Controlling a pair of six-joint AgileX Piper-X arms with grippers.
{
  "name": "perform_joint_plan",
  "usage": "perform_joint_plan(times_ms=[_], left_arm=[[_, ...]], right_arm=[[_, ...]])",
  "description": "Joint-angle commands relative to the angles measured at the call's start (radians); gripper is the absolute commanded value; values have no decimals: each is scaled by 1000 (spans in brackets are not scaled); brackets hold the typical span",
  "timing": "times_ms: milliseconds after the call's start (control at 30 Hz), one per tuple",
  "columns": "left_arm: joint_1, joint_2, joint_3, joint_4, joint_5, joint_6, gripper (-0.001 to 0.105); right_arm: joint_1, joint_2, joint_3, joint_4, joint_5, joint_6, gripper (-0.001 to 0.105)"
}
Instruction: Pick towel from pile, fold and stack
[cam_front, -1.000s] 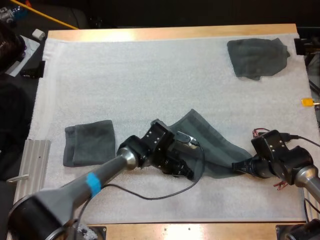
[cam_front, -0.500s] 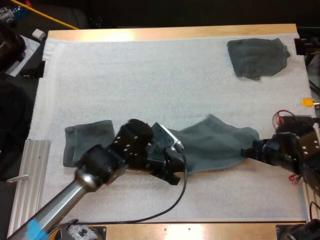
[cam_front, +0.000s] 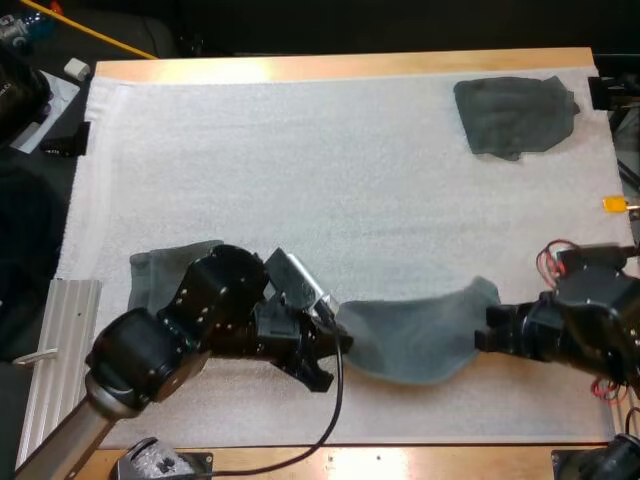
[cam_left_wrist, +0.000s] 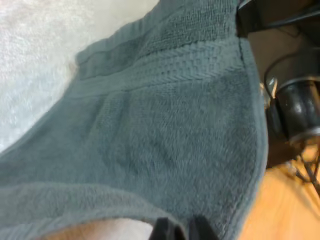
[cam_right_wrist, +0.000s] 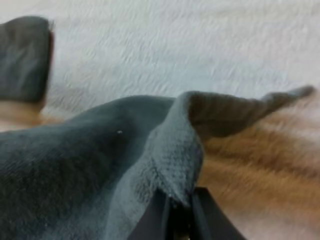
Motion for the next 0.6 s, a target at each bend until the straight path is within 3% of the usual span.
perform_joint_plan(times_ms=[0,267,333,433,567], left_arm=[[-35,-24,-19,59,-25,-14,0],[-64,-2,-7,93,-186,25,0],[-71,-18,-15,118,-162,7,0],[-64,6,28,113,-261,27,0],[0,55,105,11,-281,52,0]], right_arm=[[96,-9,-40,62,34,82,0],[180,51,-20,91,137,160,0],[181,23,-31,103,115,156,1],[188,78,32,70,184,156,1],[171,168,128,-71,252,155,1]])
